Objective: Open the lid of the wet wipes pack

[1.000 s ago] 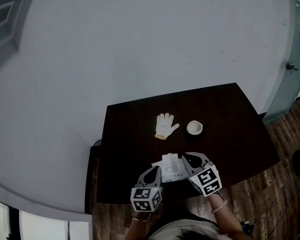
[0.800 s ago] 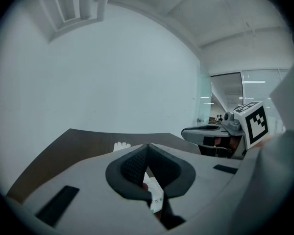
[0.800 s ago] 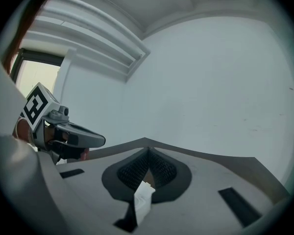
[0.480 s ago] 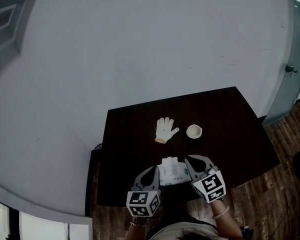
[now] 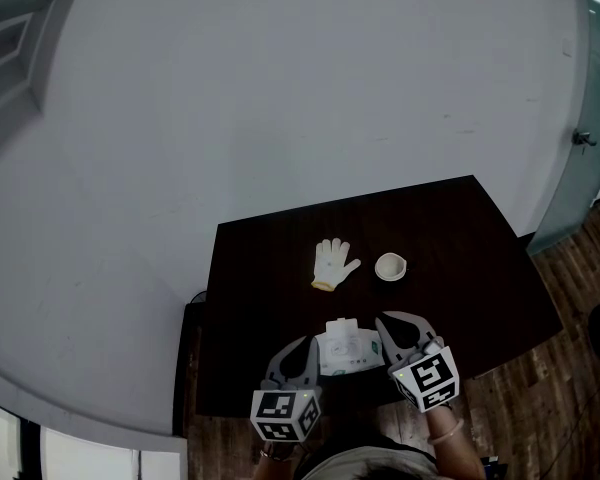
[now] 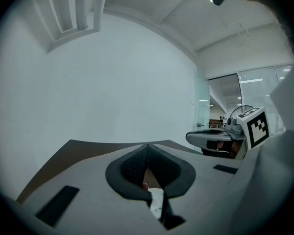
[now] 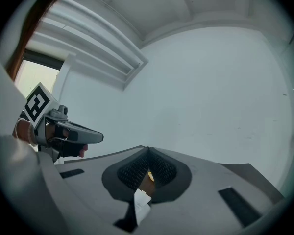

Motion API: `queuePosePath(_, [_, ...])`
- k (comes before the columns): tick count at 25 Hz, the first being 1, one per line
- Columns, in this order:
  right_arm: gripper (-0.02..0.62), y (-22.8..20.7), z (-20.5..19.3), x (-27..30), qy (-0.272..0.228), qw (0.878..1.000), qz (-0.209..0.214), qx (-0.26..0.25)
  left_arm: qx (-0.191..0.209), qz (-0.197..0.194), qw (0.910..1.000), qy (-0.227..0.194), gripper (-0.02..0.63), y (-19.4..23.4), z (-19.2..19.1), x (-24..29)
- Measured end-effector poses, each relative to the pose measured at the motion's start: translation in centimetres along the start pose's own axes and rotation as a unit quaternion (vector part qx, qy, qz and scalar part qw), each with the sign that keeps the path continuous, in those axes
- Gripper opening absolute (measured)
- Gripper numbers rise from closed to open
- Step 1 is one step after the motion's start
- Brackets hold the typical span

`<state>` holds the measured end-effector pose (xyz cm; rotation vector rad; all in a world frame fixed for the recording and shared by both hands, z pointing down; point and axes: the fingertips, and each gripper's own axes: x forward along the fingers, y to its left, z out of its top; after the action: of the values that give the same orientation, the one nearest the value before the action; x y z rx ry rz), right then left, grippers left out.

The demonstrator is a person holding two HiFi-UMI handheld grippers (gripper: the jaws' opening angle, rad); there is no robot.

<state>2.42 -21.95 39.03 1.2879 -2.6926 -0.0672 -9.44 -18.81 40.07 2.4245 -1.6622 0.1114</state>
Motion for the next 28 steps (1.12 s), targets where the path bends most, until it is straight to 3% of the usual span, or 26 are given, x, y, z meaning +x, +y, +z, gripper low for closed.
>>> queuePosePath(28, [0.006, -2.2, -1.6, 1.7, 0.038, 0.999, -0.003, 0.005, -0.027, -0.013, 0.9995, 0.002, 0.014, 0.1, 0.5, 2.0])
